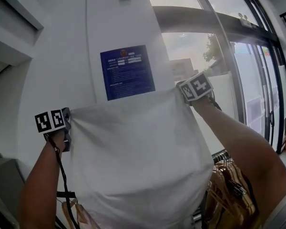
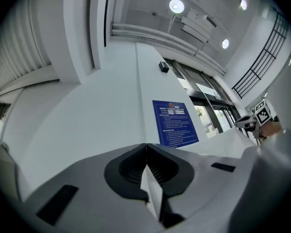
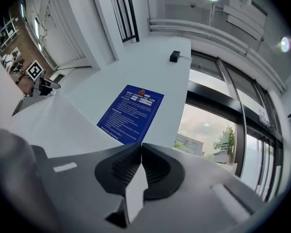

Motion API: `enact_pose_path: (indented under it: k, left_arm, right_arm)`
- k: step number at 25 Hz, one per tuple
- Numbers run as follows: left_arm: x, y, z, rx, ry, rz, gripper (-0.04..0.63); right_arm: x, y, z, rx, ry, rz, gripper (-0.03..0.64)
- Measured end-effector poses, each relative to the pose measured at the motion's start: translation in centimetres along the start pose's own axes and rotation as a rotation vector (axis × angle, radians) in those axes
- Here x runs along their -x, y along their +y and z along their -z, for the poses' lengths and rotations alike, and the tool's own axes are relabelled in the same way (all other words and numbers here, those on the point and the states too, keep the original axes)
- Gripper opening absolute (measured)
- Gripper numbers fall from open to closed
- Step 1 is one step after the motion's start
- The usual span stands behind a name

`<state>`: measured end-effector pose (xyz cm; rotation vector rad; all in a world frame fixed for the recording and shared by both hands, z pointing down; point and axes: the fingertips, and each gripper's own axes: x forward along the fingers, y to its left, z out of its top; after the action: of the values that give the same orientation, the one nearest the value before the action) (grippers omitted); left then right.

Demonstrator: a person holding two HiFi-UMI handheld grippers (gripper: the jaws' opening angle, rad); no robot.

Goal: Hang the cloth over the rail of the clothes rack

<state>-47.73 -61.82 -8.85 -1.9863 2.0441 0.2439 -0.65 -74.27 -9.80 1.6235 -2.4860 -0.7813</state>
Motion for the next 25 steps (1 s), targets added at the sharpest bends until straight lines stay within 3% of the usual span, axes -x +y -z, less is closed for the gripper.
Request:
enact_pose_path:
  k: [8,15,19,24,25]
  left_arm:
    - [-8.1,2.4,7.4,0.058,0.094,-0.049,0.009]
    - [-11.4,3.2,15.2,0.127,0.235,-0.030,0.009]
    - [-11.9,2.7,18.1,0.138,0.297,-0.003,0.011]
    - [-11.9,3.4,18.2,0.167,0.267,-0.026,0.014]
    - [-11.8,3.5,18.1,0.167,0.259,-0.027,0.057]
  right_arm:
    - [-10.7,1.5,8.3,-0.030,0.113,-0.078,0.008]
    - [-14.9,4.9,16.5,-0.138,0.218,-0.170,0.008]
    - [-15.5,6.0,17.3,-0.138,0.236,-0.192,0.009]
    - [-15.4,6.1,17.2,-0.123,0.226,-0.179,0.017]
    - [-15.4,6.0,17.2,-0.124,0.224,-0.174,0.023]
